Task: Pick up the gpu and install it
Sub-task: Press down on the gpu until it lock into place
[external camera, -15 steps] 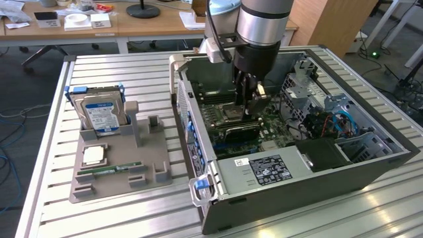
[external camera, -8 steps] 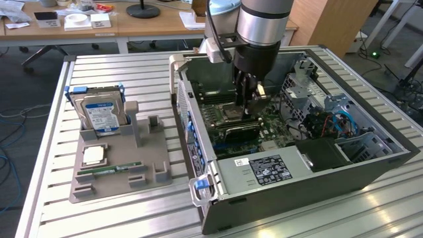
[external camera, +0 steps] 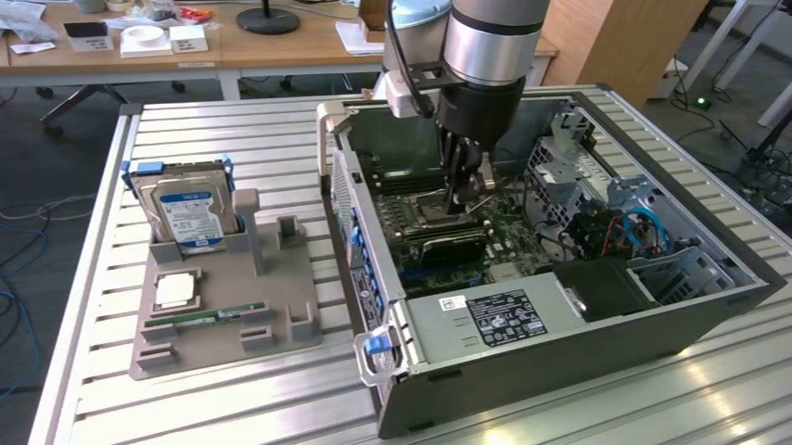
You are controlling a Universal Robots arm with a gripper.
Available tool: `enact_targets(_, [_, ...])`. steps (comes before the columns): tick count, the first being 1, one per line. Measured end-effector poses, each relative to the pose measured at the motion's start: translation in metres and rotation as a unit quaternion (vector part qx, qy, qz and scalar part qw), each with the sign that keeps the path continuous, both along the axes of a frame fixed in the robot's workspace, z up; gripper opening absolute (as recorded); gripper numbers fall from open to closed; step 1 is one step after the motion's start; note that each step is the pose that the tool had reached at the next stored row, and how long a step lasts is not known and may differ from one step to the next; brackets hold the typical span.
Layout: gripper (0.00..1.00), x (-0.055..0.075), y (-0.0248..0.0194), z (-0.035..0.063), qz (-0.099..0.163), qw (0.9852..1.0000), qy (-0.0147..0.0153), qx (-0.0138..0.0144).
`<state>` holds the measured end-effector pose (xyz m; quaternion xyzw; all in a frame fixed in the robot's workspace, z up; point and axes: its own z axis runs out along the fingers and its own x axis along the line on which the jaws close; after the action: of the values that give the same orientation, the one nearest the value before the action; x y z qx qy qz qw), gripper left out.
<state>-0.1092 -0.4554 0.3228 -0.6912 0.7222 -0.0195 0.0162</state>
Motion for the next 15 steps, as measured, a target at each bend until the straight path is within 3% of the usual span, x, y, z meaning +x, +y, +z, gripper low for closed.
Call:
enact_targets(2, [0.11, 0.0000, 0.0000, 0.0000, 0.000, 1.0000, 0.0000, 0.0000])
enact_targets(15, [0.11, 0.0000, 0.0000, -0.0021, 0.000, 1.0000, 0.0000, 0.0000])
